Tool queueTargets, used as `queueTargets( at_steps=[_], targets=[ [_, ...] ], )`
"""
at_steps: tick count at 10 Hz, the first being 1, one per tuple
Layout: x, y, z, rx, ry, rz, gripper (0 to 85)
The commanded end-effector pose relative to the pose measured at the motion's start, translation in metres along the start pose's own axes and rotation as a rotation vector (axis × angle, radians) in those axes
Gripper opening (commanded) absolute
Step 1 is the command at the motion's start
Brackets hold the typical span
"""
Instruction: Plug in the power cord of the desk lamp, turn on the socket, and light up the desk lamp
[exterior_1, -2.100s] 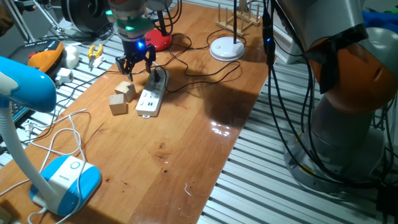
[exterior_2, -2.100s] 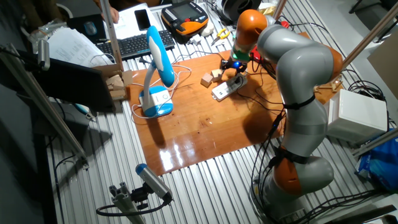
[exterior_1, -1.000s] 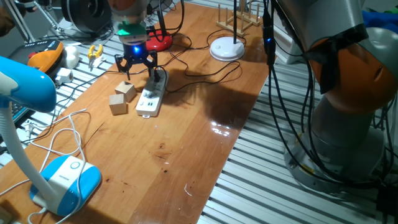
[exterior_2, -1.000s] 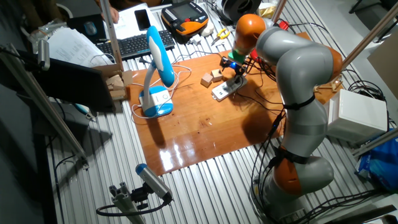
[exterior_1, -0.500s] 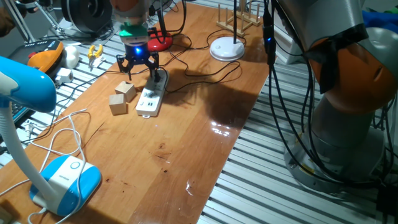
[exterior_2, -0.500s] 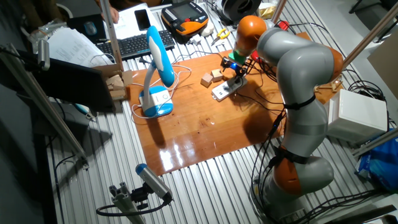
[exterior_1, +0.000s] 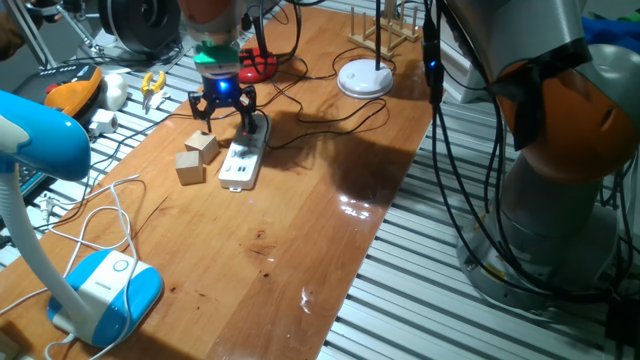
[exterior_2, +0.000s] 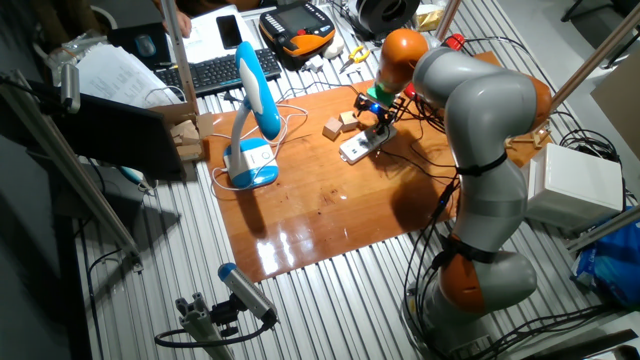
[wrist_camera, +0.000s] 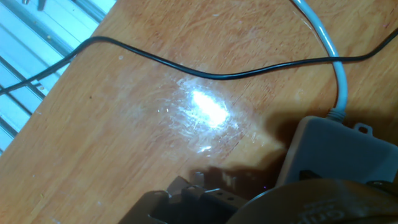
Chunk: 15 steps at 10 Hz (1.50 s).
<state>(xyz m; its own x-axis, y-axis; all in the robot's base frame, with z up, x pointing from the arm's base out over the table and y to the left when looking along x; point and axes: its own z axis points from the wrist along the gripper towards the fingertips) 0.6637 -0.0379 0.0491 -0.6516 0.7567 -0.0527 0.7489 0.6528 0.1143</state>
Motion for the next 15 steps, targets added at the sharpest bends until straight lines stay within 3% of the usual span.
queueTargets(
  at_steps=[1,3,8,9,11,14,15],
  targets=[
    [0.0,0.001,0.002,-0.002,-0.001,-0.001,68.0],
    [0.0,0.001,0.003,-0.002,-0.003,-0.009,68.0],
    [-0.002,0.014,-0.028,0.033,-0.006,-0.085,68.0],
    [-0.006,0.014,-0.036,0.045,0.009,-0.146,68.0],
    [-0.012,0.015,-0.054,0.042,0.05,-0.217,68.0],
    [-0.017,0.008,-0.075,0.047,0.059,-0.309,68.0],
    [-0.02,0.005,-0.081,0.075,0.036,-0.358,51.0]
  ],
)
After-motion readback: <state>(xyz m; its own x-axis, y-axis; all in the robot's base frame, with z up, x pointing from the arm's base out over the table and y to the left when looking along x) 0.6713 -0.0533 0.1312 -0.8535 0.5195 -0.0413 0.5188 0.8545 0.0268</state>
